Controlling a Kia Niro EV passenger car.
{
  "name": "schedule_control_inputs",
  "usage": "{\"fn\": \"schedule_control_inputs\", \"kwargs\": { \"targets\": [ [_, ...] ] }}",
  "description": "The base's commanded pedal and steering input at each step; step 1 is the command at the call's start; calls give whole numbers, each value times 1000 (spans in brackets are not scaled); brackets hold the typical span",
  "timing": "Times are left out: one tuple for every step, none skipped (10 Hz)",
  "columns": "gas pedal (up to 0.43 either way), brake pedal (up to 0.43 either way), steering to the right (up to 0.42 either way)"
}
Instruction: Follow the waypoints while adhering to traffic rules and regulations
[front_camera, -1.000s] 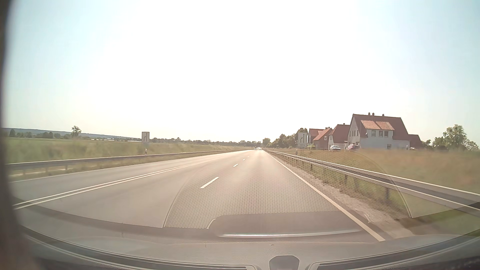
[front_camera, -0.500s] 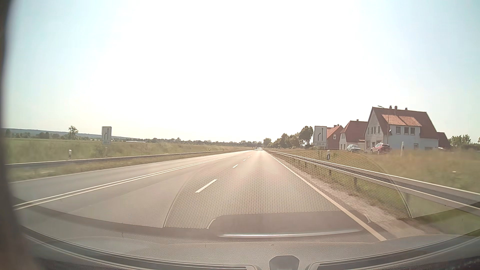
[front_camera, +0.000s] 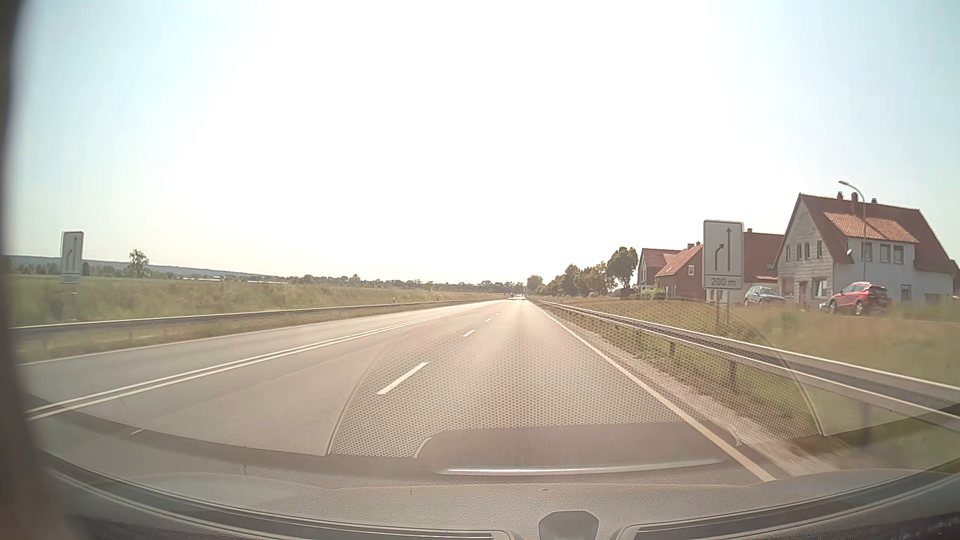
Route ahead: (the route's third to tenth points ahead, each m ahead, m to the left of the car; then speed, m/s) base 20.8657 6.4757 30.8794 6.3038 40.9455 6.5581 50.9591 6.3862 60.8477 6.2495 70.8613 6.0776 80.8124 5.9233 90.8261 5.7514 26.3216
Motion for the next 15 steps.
{"fn": "schedule_control_inputs", "kwargs": {
  "targets": [
    [461,6,4],
    [461,6,4],
    [461,6,4],
    [461,6,4],
    [461,6,4],
    [461,6,3],
    [461,6,3],
    [461,6,4],
    [461,6,4],
    [461,6,4],
    [461,6,4],
    [461,6,4],
    [461,6,4],
    [461,6,4],
    [461,6,4]
  ]
}}
